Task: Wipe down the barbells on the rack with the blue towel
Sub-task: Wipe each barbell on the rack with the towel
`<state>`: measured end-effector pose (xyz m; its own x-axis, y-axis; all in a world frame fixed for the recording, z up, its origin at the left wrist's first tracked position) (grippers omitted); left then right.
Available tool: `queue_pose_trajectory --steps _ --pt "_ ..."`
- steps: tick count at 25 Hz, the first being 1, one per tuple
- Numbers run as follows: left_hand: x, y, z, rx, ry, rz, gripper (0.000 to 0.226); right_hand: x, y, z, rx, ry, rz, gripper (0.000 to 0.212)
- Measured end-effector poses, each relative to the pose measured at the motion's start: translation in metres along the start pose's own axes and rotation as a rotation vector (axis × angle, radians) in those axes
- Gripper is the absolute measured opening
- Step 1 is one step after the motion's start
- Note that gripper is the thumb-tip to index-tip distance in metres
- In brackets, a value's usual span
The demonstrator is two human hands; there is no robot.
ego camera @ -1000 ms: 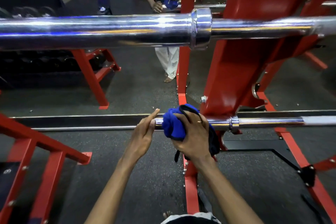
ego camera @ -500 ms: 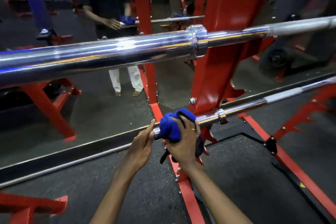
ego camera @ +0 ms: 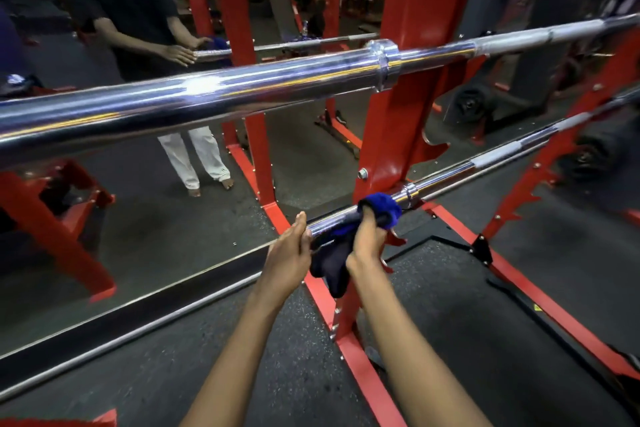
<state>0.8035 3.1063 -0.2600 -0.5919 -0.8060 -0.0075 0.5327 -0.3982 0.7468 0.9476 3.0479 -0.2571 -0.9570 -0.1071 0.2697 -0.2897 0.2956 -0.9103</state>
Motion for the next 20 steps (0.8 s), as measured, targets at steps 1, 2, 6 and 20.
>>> queue_pose_trajectory --steps 1,2,6,20 --pt "0.0 0.0 0.0 0.002 0.001 -0.005 0.051 -0.011 -0.006 -0.005 -0.124 0.023 -0.124 0.019" --pt "-0.002 -0.001 0.0 -0.008 -0.001 -0.008 0.051 -0.018 -0.009 -0.005 -0.18 0.019 -0.182 0.014" --pt "-0.01 -0.006 0.0 -0.024 -0.042 0.01 0.051 -0.03 0.008 0.004 -0.241 -0.155 -0.215 0.028" --pt "-0.004 -0.003 0.004 0.167 -0.018 0.123 0.044 0.02 -0.011 0.034 0.799 -0.343 0.435 0.064"
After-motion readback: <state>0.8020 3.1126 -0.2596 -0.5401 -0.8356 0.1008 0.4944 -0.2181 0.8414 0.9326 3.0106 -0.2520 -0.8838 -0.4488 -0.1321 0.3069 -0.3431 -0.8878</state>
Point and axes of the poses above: each hand's wrist, its own x-axis away from the middle knuckle, its own z-axis out of the back of the hand, y = z × x, the point moved 1 cm from there along -x, towards the middle knuckle, and after that the axes turned 10 degrees about z, right-handed, at the moved point
